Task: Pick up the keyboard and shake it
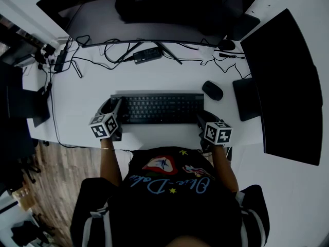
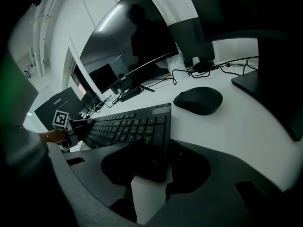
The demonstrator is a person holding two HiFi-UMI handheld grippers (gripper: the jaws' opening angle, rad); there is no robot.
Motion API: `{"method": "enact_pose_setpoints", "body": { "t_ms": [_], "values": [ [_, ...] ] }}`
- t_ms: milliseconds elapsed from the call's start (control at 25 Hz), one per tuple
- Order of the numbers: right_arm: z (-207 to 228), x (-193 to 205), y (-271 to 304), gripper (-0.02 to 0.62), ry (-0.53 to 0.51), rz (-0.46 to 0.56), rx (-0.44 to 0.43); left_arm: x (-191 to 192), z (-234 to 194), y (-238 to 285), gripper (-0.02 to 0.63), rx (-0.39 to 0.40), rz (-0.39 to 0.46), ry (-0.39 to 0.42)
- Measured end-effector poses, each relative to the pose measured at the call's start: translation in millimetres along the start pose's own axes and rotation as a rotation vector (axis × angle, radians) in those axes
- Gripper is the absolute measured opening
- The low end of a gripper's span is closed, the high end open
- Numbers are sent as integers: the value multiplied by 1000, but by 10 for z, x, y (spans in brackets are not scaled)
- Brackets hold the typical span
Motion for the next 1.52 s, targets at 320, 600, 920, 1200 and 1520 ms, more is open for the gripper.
{"method": "enact_pose_setpoints", "body": {
  "t_ms": [320, 600, 920, 1200, 1520],
  "values": [
    [-13, -6, -2, 139, -34, 12, 14, 57, -11, 15, 210, -76, -25, 53],
    [-17, -36, -37, 158, -116, 31, 56, 34, -55, -58, 186, -77, 18, 7],
    [-60, -323, -264, 89, -156, 167, 123, -9, 161, -235, 86, -104, 61, 104],
    [-315, -651, -540, 11, -219, 333, 121, -252, 725, -355, 14, 56, 197, 253],
    [-721, -1012, -978, 6, -300, 612, 21, -544, 1367, -593, 11, 161, 326, 413]
  ]
}}
Point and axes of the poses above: the fingertips, and each gripper's own axes: y forward along the fingers, z to its right, x out of its underside, the point moved 4 cm from there along -y, backward along the fingers, and after that the axes turned 12 degrees about -z, right-handed, at the moved point
